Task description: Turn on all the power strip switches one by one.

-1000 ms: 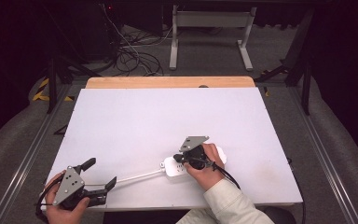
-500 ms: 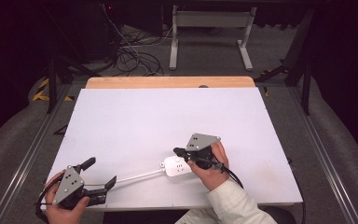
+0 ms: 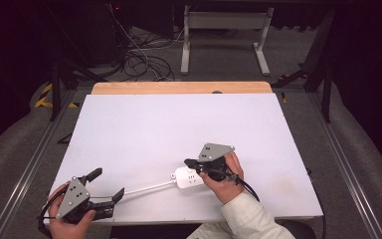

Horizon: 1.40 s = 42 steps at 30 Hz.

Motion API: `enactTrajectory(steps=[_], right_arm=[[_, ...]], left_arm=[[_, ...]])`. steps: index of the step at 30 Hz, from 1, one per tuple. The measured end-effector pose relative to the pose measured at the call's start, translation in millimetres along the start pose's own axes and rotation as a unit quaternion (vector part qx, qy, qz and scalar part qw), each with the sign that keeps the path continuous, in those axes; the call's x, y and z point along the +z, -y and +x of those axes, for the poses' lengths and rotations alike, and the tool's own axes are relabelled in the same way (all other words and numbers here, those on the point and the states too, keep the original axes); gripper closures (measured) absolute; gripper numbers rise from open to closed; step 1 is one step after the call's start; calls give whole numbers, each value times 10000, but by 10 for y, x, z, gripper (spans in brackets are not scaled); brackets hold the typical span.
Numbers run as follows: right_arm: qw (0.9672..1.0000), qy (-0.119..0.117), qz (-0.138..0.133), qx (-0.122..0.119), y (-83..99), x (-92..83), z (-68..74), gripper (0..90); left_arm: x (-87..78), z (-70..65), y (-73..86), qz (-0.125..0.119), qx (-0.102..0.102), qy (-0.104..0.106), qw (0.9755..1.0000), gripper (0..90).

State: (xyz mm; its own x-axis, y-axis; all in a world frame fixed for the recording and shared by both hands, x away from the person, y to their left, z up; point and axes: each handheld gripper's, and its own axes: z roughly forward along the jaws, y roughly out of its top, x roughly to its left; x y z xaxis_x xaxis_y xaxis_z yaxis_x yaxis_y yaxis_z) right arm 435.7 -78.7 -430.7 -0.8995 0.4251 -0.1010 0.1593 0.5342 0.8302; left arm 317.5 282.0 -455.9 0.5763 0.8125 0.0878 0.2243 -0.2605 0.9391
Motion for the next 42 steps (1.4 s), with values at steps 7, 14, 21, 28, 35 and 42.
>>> enactTrajectory(steps=[7, 14, 21, 28, 35, 42], right_arm=[[9998, -22, -151, 137, -5, -6, -14, 591], [9993, 61, -360, 66, -45, -42, -14, 330], [9969, 30, -741, 269, -92, -218, -64, 301], [9938, 141, -1000, 469, -50, -415, -165, 297], [9916, 290, -1118, 581, 43, -599, -243, 274], [9891, 521, -1146, 758, 236, -787, -323, 261]], left_arm=[[-6, 0, -5, -14, 25, -2, 10000, 93], [-12, 1, -5, -5, 21, 0, 10000, 93], [-12, 1, -6, -20, 13, 16, 10000, 92], [-23, 7, -9, -19, 25, 11, 10000, 90], [-25, 3, -8, -54, -6, 51, 10000, 83], [-27, 5, -8, -48, 113, 116, 9999, 56]])
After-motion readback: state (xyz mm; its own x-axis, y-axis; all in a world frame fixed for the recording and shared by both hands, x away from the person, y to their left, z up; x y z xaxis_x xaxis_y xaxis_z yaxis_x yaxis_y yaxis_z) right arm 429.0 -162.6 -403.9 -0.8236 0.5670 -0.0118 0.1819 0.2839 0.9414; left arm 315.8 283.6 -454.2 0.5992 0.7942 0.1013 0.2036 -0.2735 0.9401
